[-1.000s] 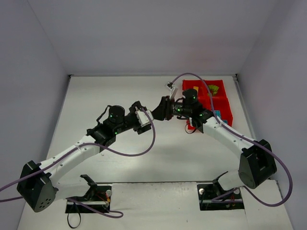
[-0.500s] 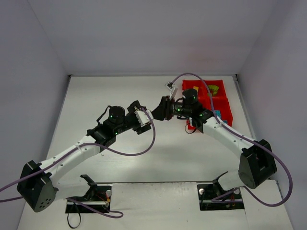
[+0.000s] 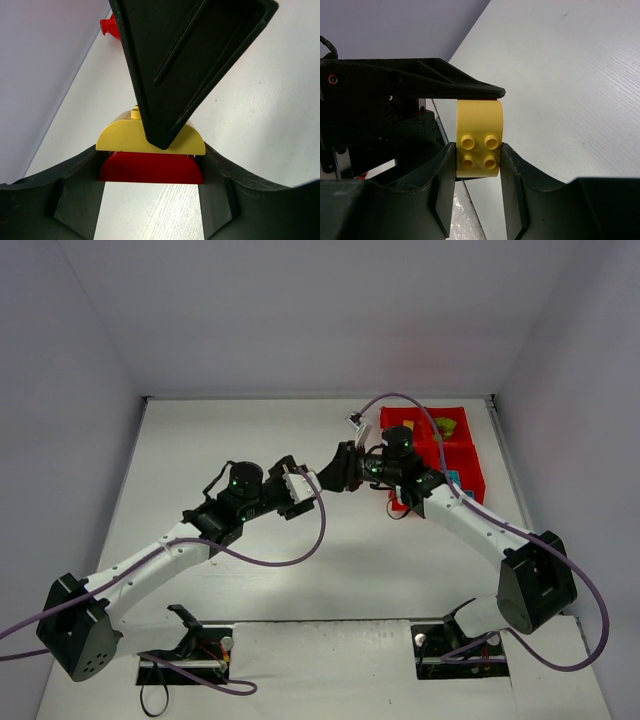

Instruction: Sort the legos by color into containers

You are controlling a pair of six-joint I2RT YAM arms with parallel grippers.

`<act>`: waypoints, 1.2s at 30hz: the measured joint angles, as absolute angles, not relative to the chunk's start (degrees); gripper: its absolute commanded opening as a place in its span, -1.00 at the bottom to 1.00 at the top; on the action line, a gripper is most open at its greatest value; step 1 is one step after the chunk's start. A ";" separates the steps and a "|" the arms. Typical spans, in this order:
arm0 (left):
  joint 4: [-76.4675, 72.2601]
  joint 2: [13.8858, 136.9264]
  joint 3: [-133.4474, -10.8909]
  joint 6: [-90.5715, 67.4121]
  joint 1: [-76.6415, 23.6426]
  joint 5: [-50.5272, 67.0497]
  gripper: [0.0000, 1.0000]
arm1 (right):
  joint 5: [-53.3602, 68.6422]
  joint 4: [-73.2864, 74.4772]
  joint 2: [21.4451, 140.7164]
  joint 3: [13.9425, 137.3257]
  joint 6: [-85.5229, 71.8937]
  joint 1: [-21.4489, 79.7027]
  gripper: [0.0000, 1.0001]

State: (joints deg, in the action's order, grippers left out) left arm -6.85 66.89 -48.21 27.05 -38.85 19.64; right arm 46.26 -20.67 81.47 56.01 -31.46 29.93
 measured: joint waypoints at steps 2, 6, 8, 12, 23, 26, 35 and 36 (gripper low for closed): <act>-6.87 67.22 -48.27 27.05 -38.89 19.81 -0.83 | 46.92 -20.51 81.43 55.79 -31.44 29.41 -1.00; -6.22 67.88 -48.58 27.03 -38.89 19.38 -0.87 | 48.56 -19.77 80.38 55.27 -31.05 26.28 -1.00; -5.74 68.01 -48.58 26.94 -38.44 18.92 -0.87 | 48.80 -19.16 79.00 54.81 -30.65 22.61 -1.00; -5.41 68.38 -48.60 26.81 -38.02 18.28 -0.88 | 49.08 -17.98 76.55 54.78 -29.52 16.69 -1.00; -4.95 67.99 -48.60 26.81 -38.02 17.69 -0.87 | 31.48 -9.13 82.76 66.85 -16.03 6.57 -1.00; -4.97 67.57 -48.60 26.79 -38.02 17.65 -0.87 | 24.84 -8.49 88.33 71.70 -12.16 4.93 -1.00; -4.95 67.51 -48.60 26.76 -38.02 17.65 -0.87 | 12.86 -7.46 108.38 83.61 -4.69 4.16 -0.88; -4.95 67.51 -48.60 26.79 -38.02 17.67 -0.88 | 12.21 -7.29 110.19 84.42 -4.23 4.16 -0.77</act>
State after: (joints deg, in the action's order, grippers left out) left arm -4.95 67.51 -48.60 26.79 -38.02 17.67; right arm 12.21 -7.29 110.19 84.42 -4.23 4.16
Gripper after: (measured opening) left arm 0.579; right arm 0.323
